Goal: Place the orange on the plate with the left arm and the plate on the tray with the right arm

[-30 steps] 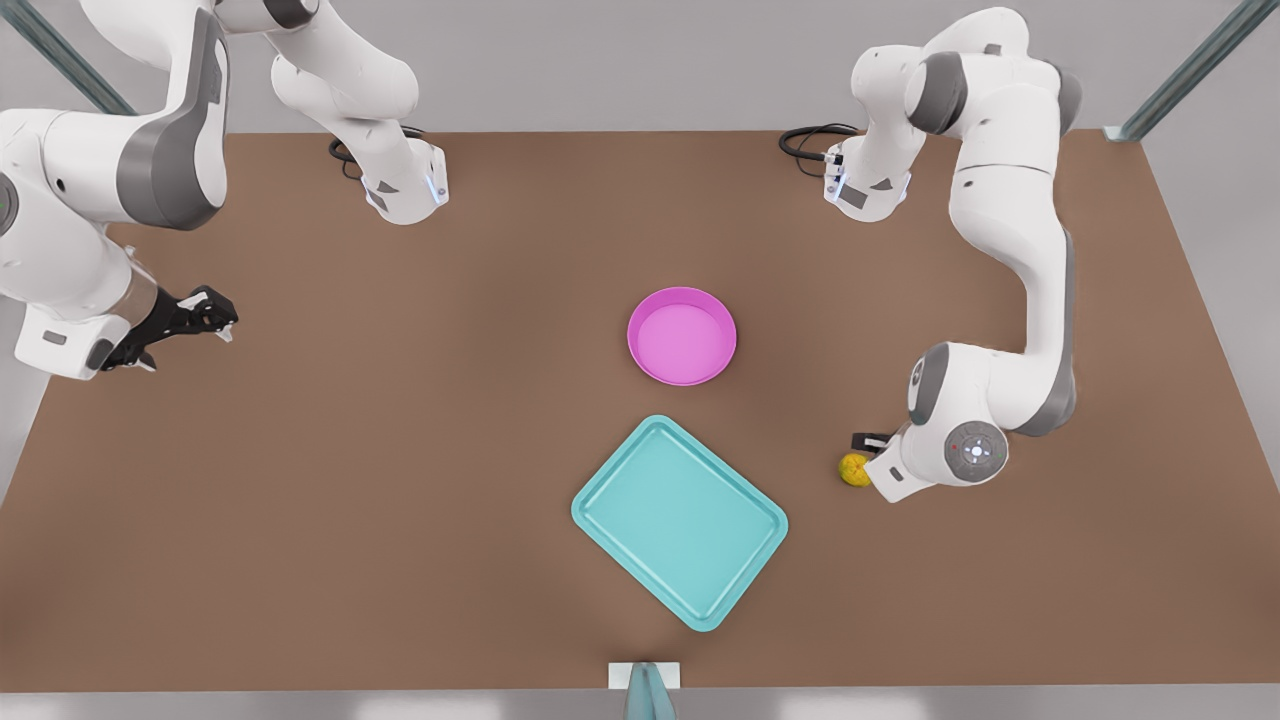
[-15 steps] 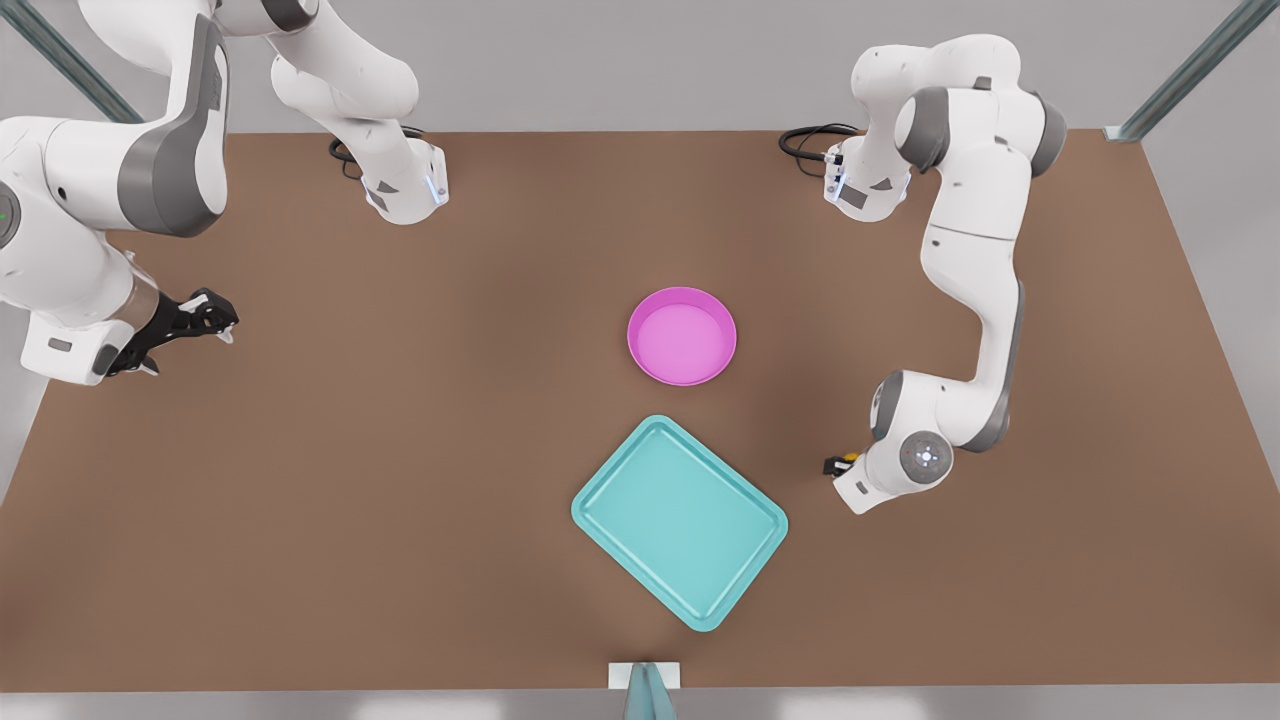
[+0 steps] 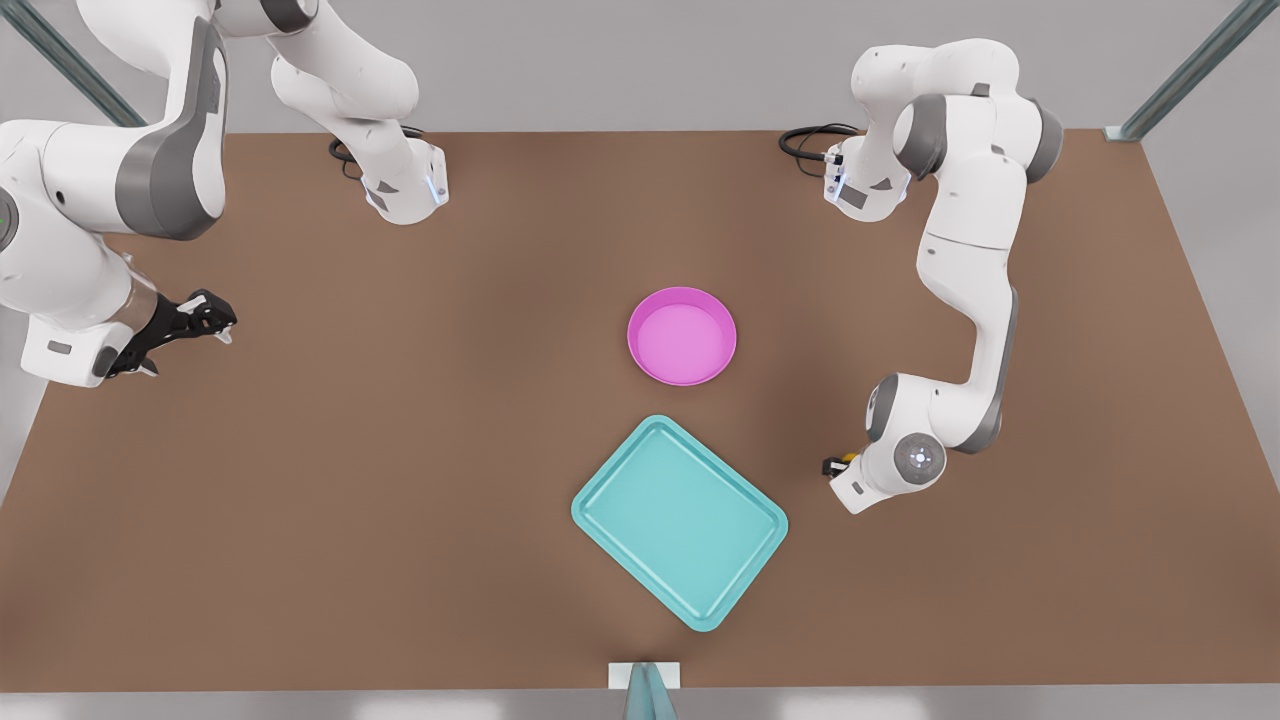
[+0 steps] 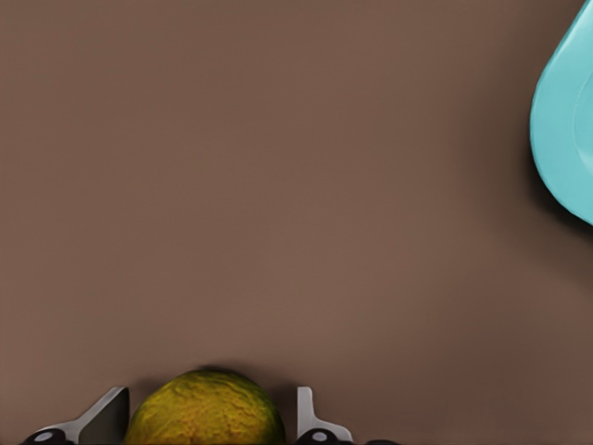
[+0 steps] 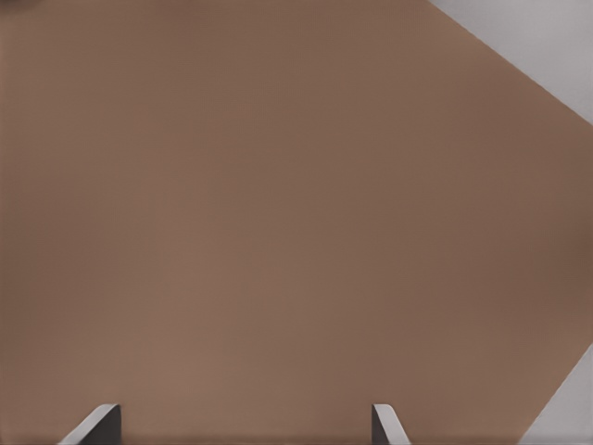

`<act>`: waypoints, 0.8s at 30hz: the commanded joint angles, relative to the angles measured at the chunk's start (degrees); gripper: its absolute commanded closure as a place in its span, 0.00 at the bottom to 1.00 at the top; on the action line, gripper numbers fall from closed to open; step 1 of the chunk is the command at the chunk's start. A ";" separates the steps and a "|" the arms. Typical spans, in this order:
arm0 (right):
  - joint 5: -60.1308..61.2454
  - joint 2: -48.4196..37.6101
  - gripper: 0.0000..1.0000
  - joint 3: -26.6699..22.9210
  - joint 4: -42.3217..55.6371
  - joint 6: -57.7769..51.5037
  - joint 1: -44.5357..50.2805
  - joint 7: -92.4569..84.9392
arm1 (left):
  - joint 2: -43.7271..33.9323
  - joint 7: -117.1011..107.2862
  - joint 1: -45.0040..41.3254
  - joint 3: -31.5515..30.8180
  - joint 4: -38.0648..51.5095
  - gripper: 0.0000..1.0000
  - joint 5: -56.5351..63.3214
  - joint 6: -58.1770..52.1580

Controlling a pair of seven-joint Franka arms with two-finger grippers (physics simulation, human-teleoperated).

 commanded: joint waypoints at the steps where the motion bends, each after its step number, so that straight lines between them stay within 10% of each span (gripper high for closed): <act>1: -0.01 -0.06 0.00 -0.01 0.03 -0.07 -0.02 -0.80 | -0.05 -0.36 0.02 0.00 0.03 0.18 0.08 0.36; 5: 0.08 0.20 0.00 -0.36 0.03 -0.15 -0.02 -0.80 | -0.31 -0.54 0.02 0.00 0.03 0.37 0.08 -0.26; 15: 0.08 0.38 0.00 -0.80 -0.06 -0.15 -0.02 -0.89 | -12.35 -21.54 -18.26 -2.28 -7.01 0.37 -1.33 -21.17; 24: 0.17 0.38 0.00 -1.24 -0.41 -0.24 -0.02 -0.80 | -8.14 -41.05 -24.67 -11.52 -4.02 0.35 -1.95 -22.93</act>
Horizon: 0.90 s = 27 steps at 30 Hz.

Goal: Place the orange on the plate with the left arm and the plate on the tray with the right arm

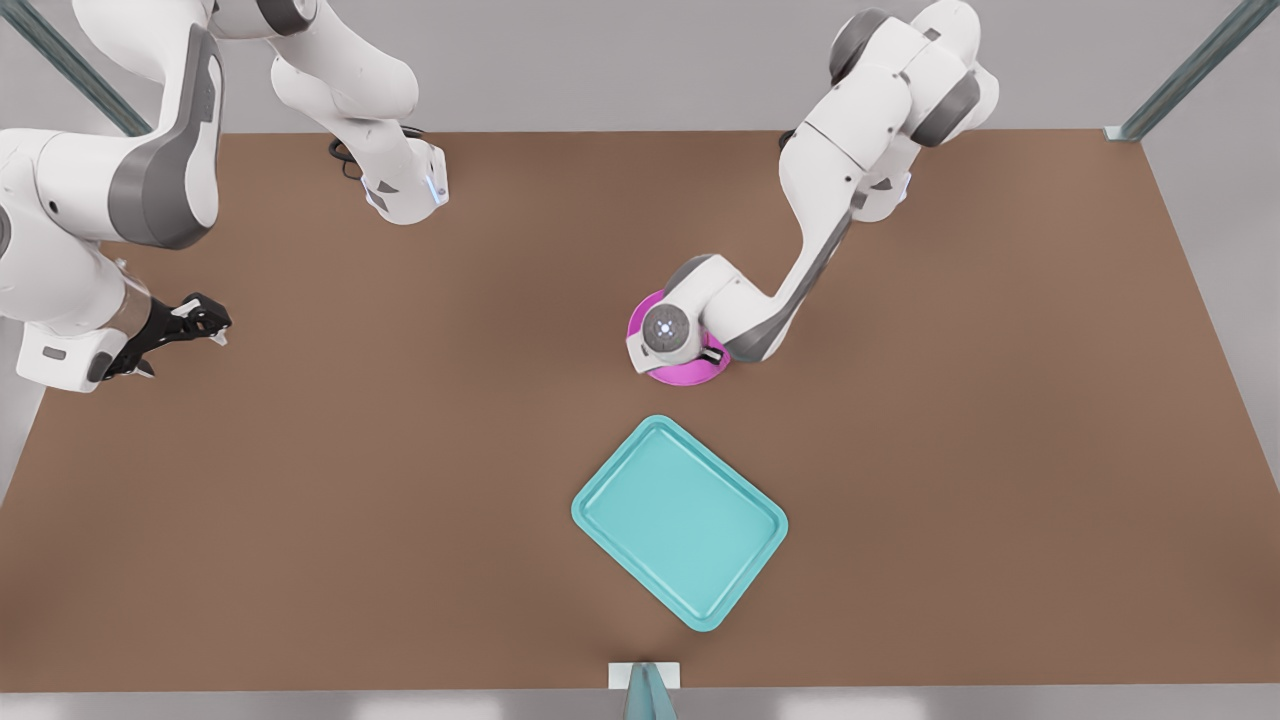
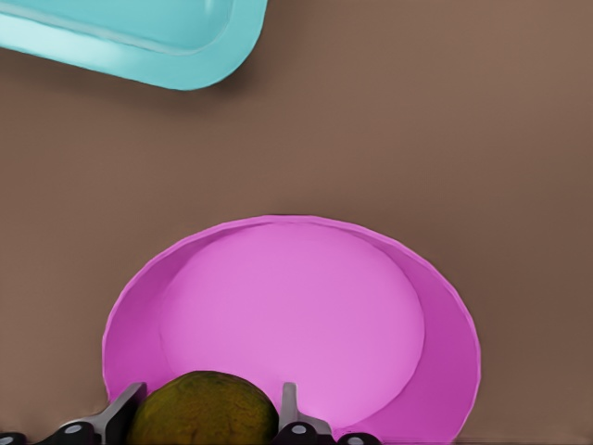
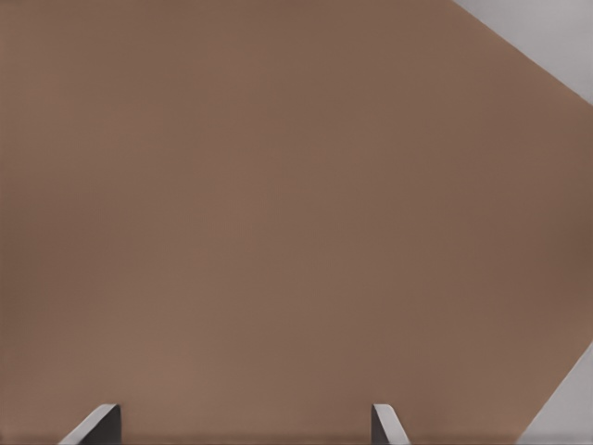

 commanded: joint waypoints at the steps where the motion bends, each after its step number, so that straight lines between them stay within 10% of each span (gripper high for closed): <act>1: 0.06 -0.07 0.00 -0.02 -0.05 -0.09 0.13 -0.19 | 0.04 -22.45 -0.62 -0.04 -1.01 0.02 0.10 -3.21; 6: 3.65 0.90 0.00 -0.02 -3.30 0.09 4.95 -0.10 | -8.99 -18.43 0.69 1.80 -1.73 0.00 0.29 -18.48; 9: 12.35 0.55 0.00 -0.02 -12.95 9.73 13.47 9.47 | -11.64 -7.80 4.56 17.52 29.02 0.00 -10.97 -48.55; 12: 19.39 1.69 0.00 0.68 -25.18 23.38 16.30 12.56 | -11.82 21.66 10.10 31.95 37.57 0.00 -10.53 -47.08; 15: 22.64 -0.24 0.00 5.86 -35.64 34.01 16.39 13.26 | -27.98 20.79 25.75 9.37 10.70 0.00 3.25 -14.85; 19: 30.91 0.90 0.00 14.83 -49.71 57.21 16.39 23.63 | -26.06 19.73 26.28 9.98 17.53 0.00 3.00 -23.60; 27: 42.25 16.37 0.00 18.53 -43.65 76.20 26.75 29.61 | -26.59 19.73 26.19 14.82 17.62 0.00 -2.36 -27.29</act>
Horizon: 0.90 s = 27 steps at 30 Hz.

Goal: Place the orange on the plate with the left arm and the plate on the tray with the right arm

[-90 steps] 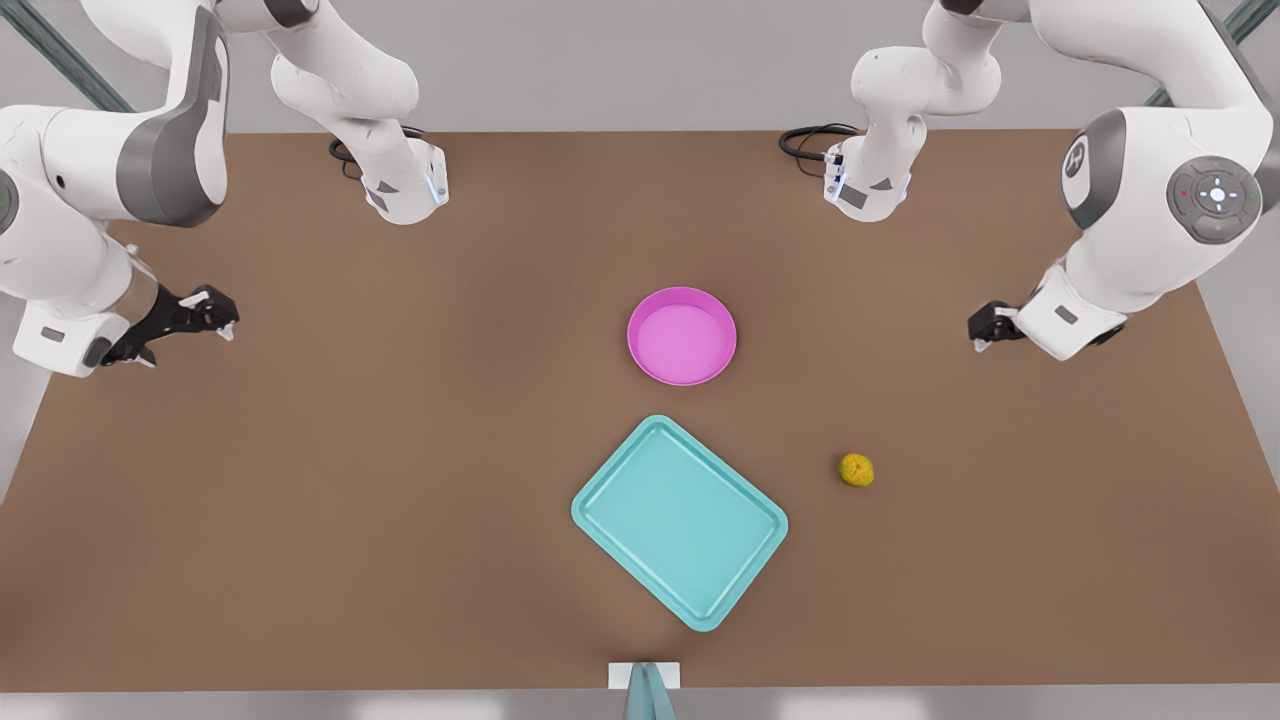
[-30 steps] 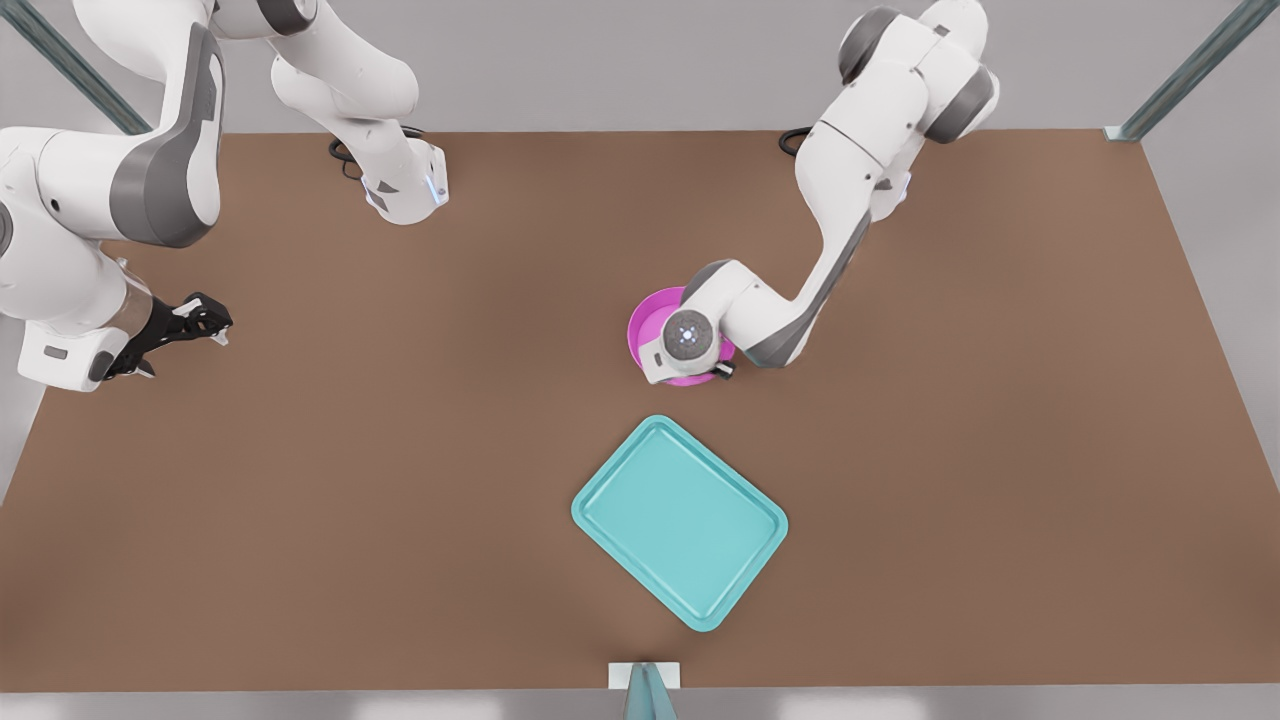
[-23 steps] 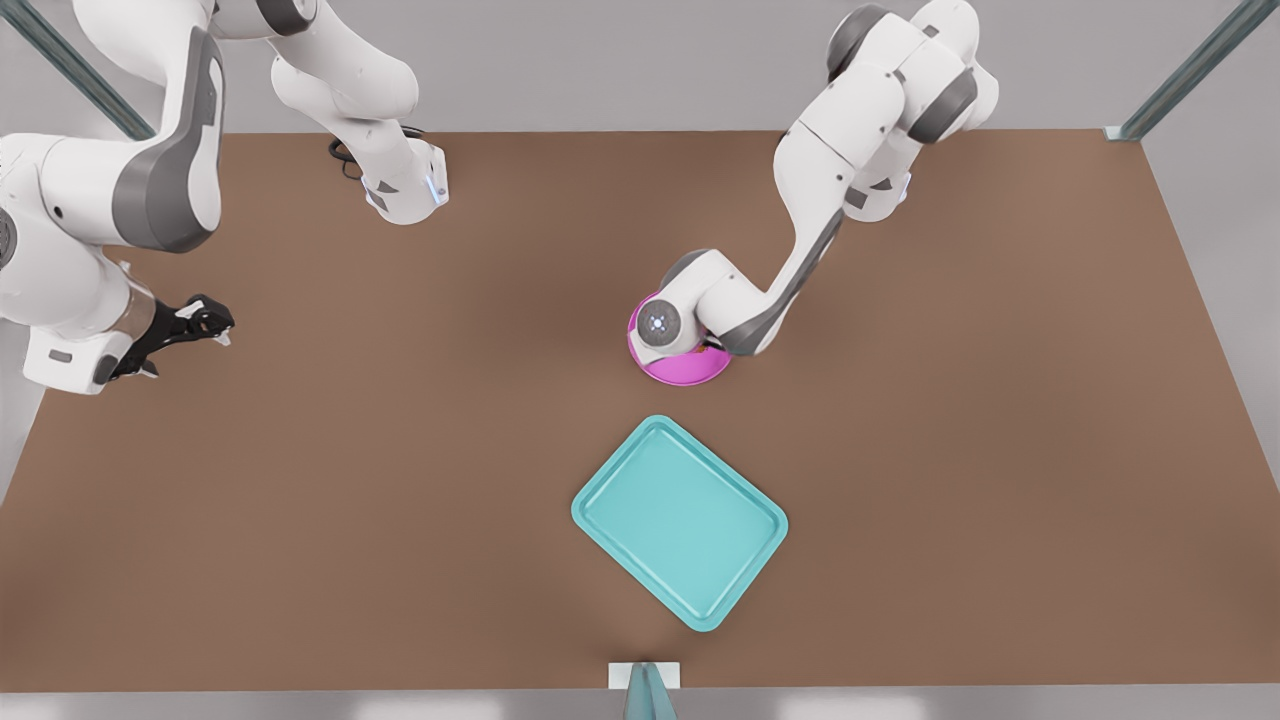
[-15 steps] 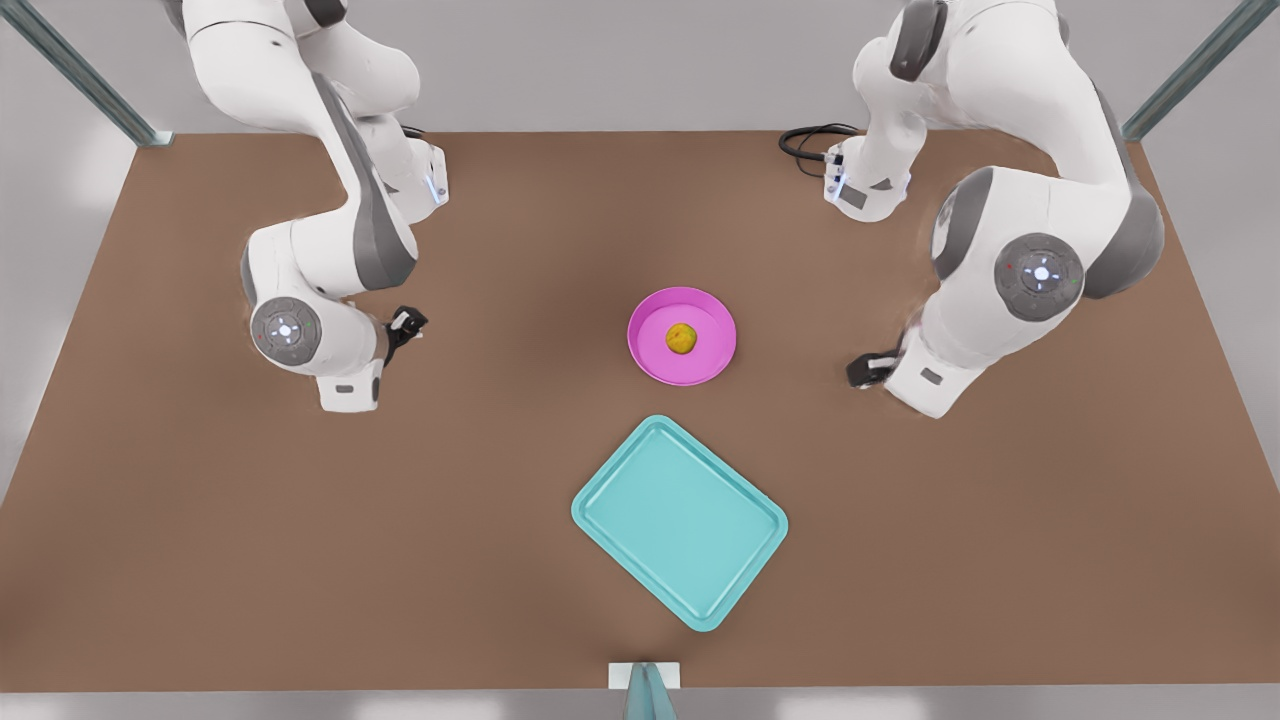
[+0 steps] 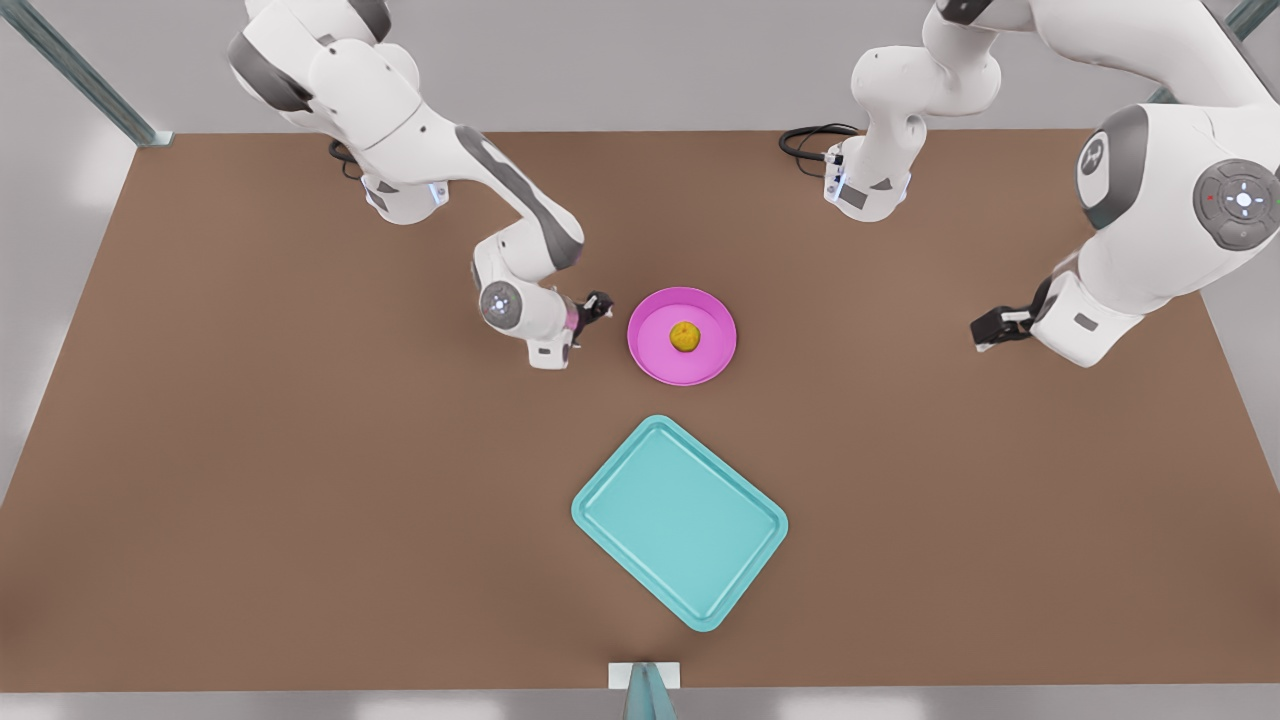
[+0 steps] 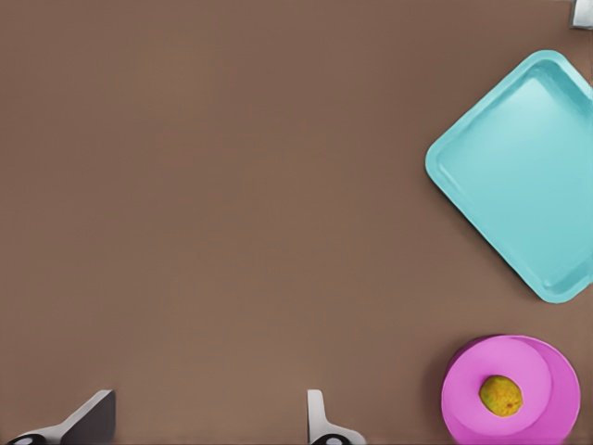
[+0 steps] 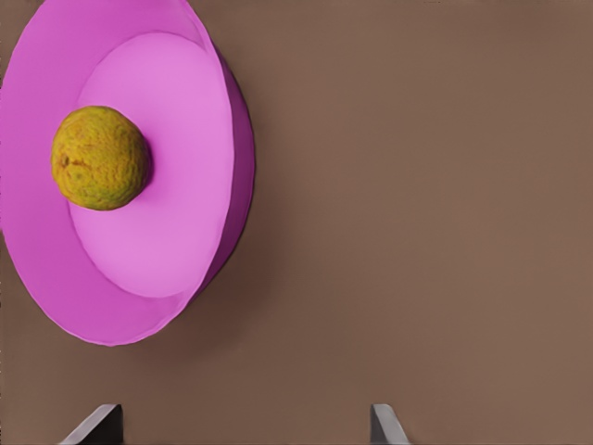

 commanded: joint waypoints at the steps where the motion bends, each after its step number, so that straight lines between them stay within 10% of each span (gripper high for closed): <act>1: 4.44 2.54 0.00 -0.01 1.16 16.22 2.18 14.84 | -0.07 9.76 -0.30 0.10 0.03 0.00 -0.61 -0.88; 14: 5.94 8.43 0.02 -0.01 2.66 20.27 8.42 14.84 | -0.16 9.76 -0.30 0.02 0.03 0.00 -0.61 -0.97; 18: 5.85 8.52 0.44 -0.01 2.57 20.18 8.16 14.84 | -0.07 9.76 -0.30 0.02 0.03 0.00 -0.61 -0.97; 27: 5.85 8.96 0.69 -0.10 2.66 20.00 7.98 14.40 | -0.16 9.76 -0.30 0.10 0.03 0.00 -0.52 -1.58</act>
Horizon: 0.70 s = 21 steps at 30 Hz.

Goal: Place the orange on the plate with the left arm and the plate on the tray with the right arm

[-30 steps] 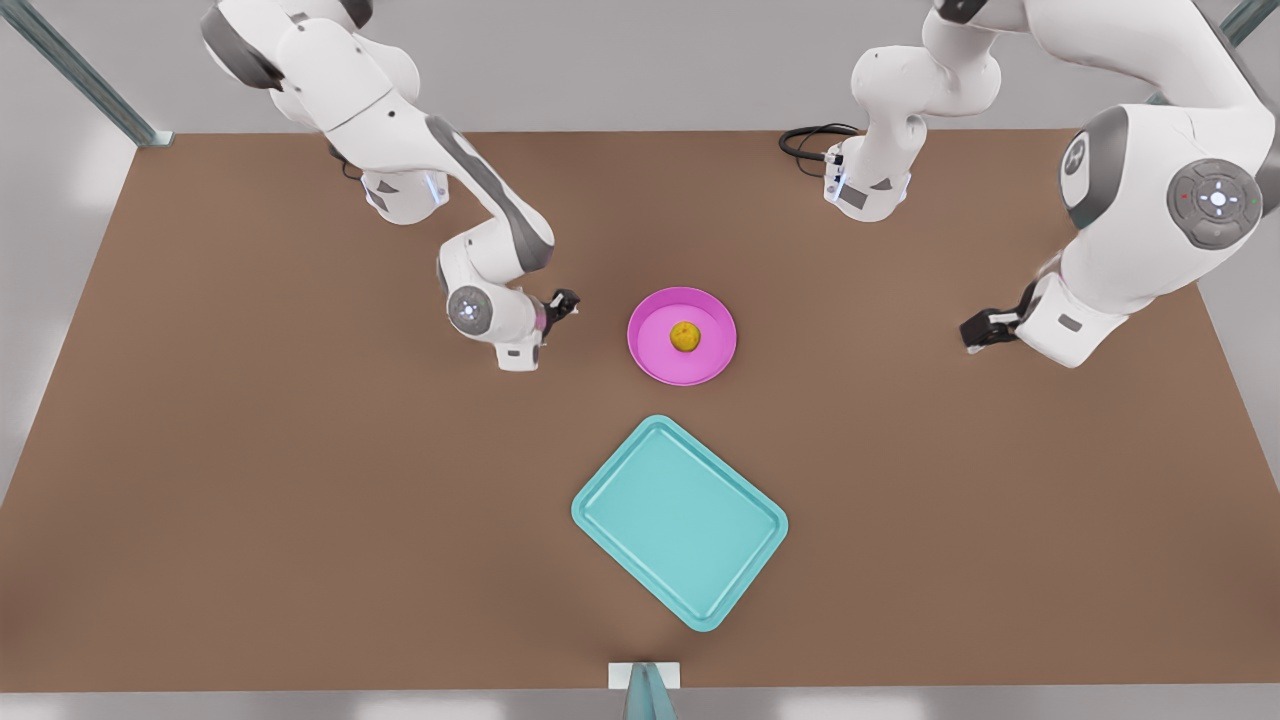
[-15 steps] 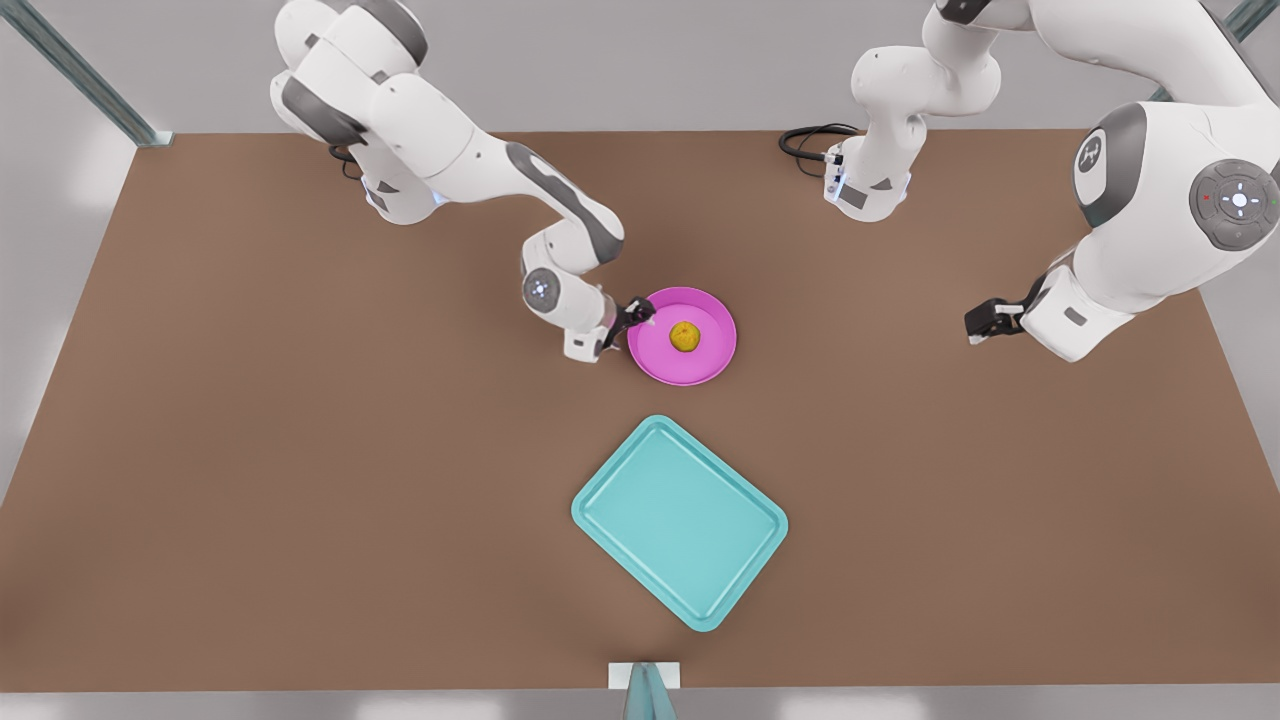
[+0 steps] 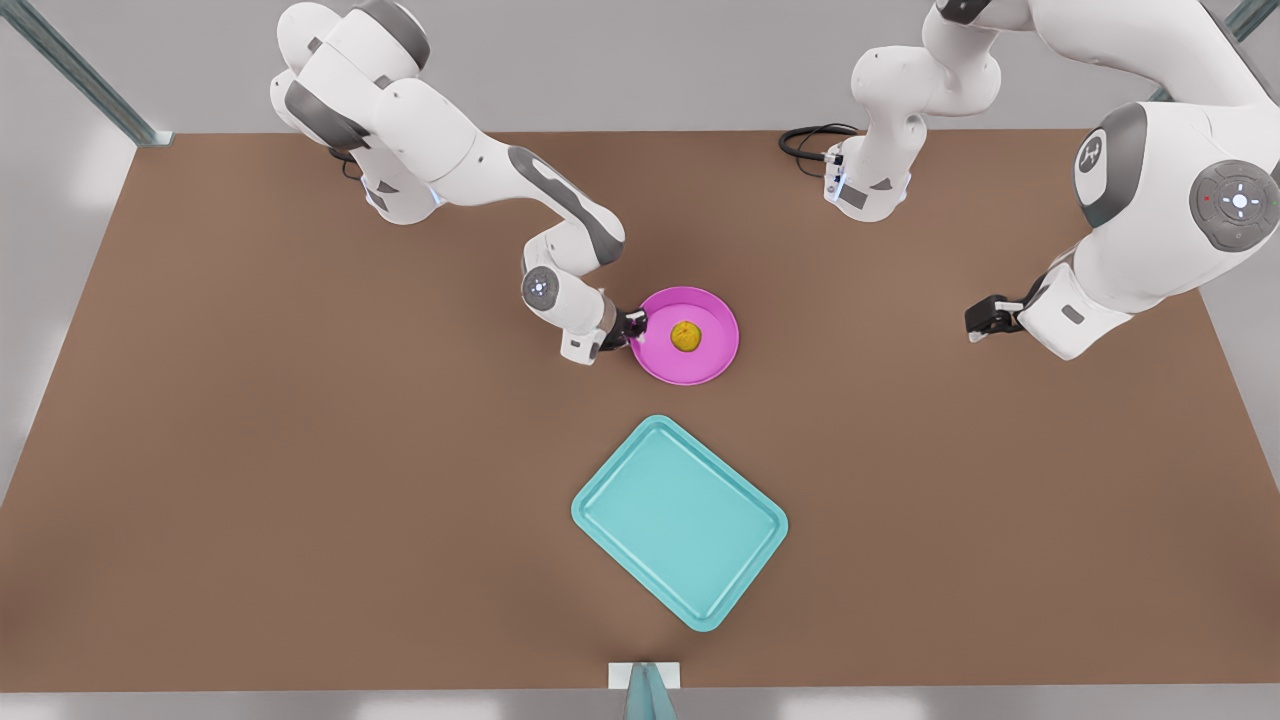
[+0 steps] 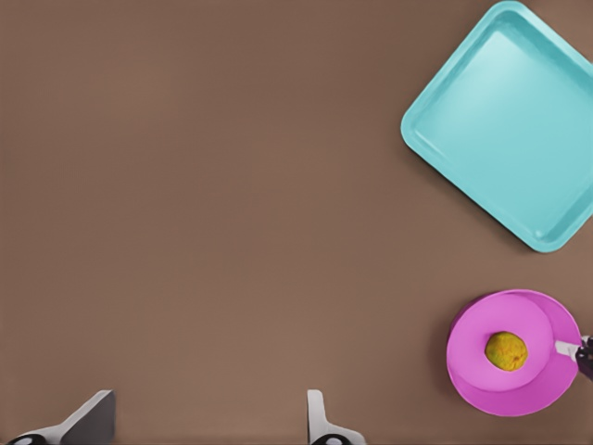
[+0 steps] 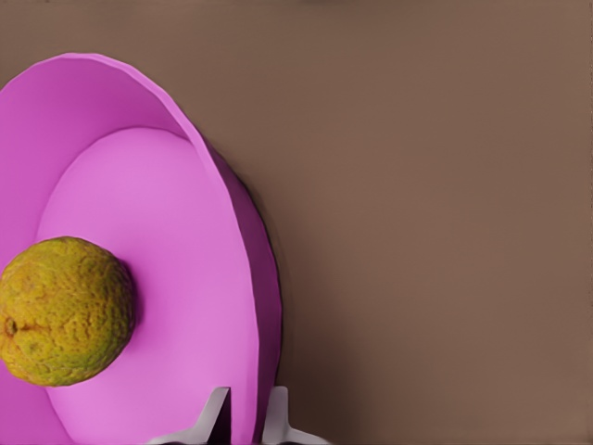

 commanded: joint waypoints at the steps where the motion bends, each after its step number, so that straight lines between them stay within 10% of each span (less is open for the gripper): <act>1: -0.01 -0.04 0.72 0.00 0.02 0.27 0.00 2.96 | -0.07 2.18 0.00 0.00 0.03 0.00 0.04 -0.40; 21: 0.07 -2.33 0.79 0.88 6.62 -1.92 -11.51 2.96 | -0.42 1.57 0.00 0.00 0.03 0.00 0.04 -1.28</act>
